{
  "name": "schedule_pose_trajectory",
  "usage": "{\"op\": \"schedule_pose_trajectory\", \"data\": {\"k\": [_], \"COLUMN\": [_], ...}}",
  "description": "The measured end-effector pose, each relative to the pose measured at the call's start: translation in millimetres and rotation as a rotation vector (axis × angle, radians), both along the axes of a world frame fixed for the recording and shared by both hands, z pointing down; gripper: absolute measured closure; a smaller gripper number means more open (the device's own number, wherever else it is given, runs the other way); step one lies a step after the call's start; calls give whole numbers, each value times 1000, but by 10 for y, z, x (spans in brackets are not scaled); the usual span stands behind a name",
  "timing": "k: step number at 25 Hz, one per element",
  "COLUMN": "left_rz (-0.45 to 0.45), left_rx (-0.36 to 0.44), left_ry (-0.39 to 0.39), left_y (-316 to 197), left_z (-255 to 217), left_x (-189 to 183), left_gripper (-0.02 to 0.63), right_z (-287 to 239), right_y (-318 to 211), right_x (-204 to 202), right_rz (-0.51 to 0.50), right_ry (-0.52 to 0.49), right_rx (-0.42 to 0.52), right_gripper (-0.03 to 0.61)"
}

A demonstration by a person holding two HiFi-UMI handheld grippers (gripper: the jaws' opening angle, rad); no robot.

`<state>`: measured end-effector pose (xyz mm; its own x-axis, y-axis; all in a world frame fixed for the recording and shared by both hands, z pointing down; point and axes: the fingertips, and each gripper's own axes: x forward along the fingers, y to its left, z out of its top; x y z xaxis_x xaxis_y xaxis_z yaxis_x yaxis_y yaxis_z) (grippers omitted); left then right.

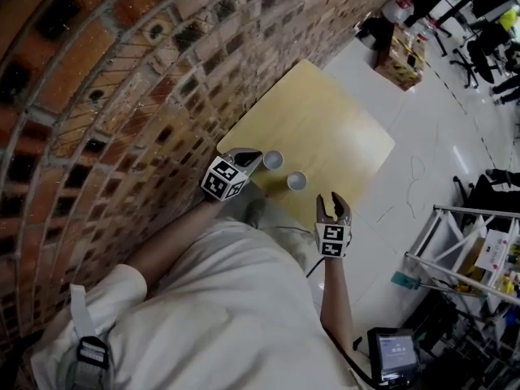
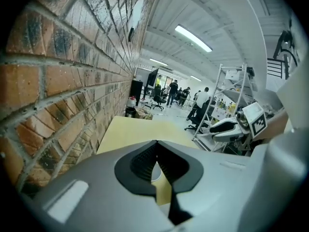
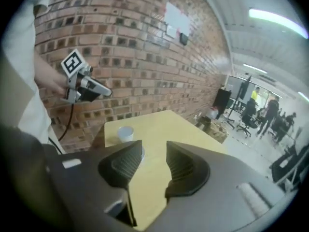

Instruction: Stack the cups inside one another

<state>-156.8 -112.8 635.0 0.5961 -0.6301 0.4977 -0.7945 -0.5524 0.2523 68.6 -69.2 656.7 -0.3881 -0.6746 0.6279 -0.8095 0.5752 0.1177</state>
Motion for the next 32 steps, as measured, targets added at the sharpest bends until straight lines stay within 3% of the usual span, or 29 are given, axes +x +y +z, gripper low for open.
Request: {"op": "schedule_pose_trajectory", "data": {"k": [3,7,14,22,24,32], "left_rz": [5,21,60,37,72,291], "left_rx": [18,16,18,-6,-7,11], "left_ry": [-24,-55,-79,-96,-111,-328], "left_y": [-54,-50,-6,2,7,215], "left_z": [-16,17,39,91,101,425], "left_x": [50,99,149,74,120,374], "left_gripper": [594,594,583,570,509,467], "right_z": [-87,-5,42,91,118,279], "right_y": [27,140,187,252,263,416], "right_x": [344,622,714,648,645,649], "right_rz": [131,216,260,276,274,272], "right_ry": [-65,-89,-120,-150,-152,-140], "right_rx": [31,17,24,18,11,-42], "right_gripper": [416,416,417,422,422,423]}}
